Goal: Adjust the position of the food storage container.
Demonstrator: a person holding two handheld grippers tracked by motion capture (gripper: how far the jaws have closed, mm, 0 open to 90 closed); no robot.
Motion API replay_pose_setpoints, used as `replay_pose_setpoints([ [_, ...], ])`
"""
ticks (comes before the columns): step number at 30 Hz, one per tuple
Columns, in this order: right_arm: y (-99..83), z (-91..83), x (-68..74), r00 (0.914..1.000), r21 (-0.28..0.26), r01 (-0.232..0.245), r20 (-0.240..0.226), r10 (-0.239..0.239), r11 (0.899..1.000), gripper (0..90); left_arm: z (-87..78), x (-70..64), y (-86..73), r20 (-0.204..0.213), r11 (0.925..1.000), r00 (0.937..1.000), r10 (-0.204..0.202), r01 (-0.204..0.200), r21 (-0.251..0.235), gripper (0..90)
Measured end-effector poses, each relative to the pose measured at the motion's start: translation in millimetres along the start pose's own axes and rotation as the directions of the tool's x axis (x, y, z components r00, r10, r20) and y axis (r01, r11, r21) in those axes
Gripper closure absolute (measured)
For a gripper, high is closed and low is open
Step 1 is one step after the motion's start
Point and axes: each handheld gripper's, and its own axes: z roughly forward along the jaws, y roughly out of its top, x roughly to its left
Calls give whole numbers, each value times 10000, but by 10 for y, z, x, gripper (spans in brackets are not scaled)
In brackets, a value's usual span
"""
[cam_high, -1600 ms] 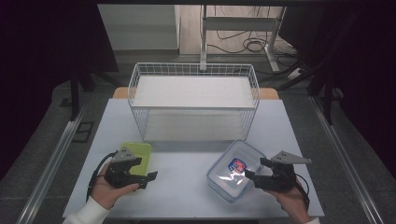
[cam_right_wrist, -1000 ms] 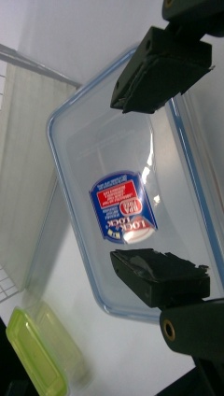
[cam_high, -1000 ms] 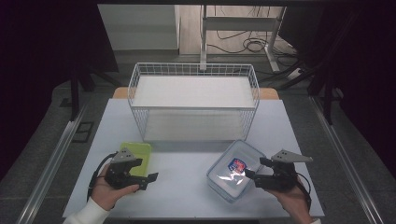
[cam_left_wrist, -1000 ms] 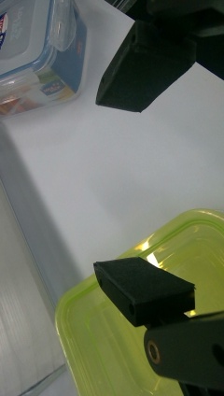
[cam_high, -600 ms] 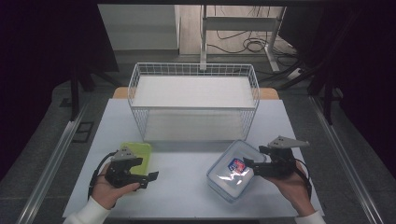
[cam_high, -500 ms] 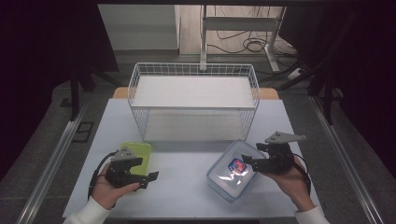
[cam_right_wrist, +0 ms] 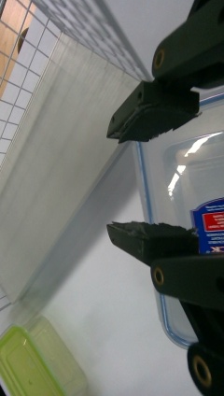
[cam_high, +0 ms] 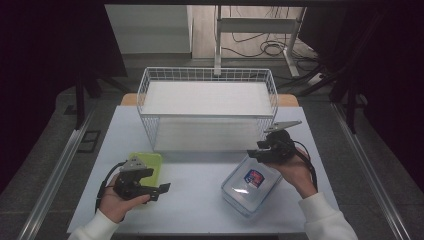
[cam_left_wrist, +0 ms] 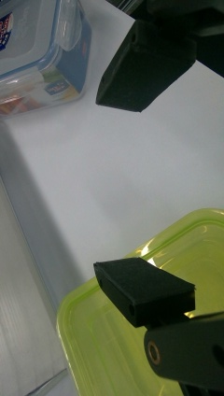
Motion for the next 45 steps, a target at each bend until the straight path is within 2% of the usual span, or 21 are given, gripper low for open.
replay_pose_setpoints([
  [6,120,140,4,9994,494,338,-11,-338,9982,665,21,-7,4,30,10000,10000,69,-69,47,173],
  [7,120,140,4,9994,494,338,-11,-338,9982,665,21,-7,4,30,10000,10000,69,-69,47,173],
  [8,152,179,-1,9989,666,469,6,-471,9967,718,22,-5,4,38,10000,10000,66,-66,35,173],
  [12,191,246,-14,9977,904,663,57,-671,9937,812,30,3,2,64,9999,10000,68,-68,77,173],
  [13,191,246,-14,9977,904,663,57,-671,9937,812,30,3,2,64,9999,10000,68,-68,77,173],
  [14,207,296,-17,9966,1112,799,133,-818,9906,855,30,-1,3,80,9999,9999,83,-84,76,173],
  [16,213,340,-19,9954,1242,922,155,-948,9880,883,30,-4,5,89,9999,9999,116,-117,82,173],
  [21,218,476,-10,9878,1782,1325,571,-1447,9750,891,35,-5,7,90,9998,9998,158,-159,111,174],
  [28,242,633,3,9743,2279,1876,802,-2104,9554,892,33,-16,9,58,9996,9996,266,-266,-28,176],
  [31,250,679,6,9749,2405,1861,755,-2096,9526,892,35,-14,8,63,9996,9996,284,-284,6,175],
  [35,217,743,10,9688,2770,2008,864,-2325,9397,892,42,-11,1,65,9996,9996,285,-285,42,175],
  [39,196,766,-13,9694,2891,1927,919,-2275,9377,893,50,-12,-2,67,9995,9995,297,-297,73,175],
  [42,158,796,-44,9679,3093,1901,999,-2307,9318,893,47,-12,0,34,9995,9995,312,-312,74,175],
  [44,142,787,-69,9736,2942,1739,919,-2089,9398,893,47,-11,2,18,9995,9996,292,-292,74,175],
  [45,139,781,-76,9728,2935,1758,941,-2114,9396,893,47,-11,2,14,9995,9996,295,-295,76,175],
])
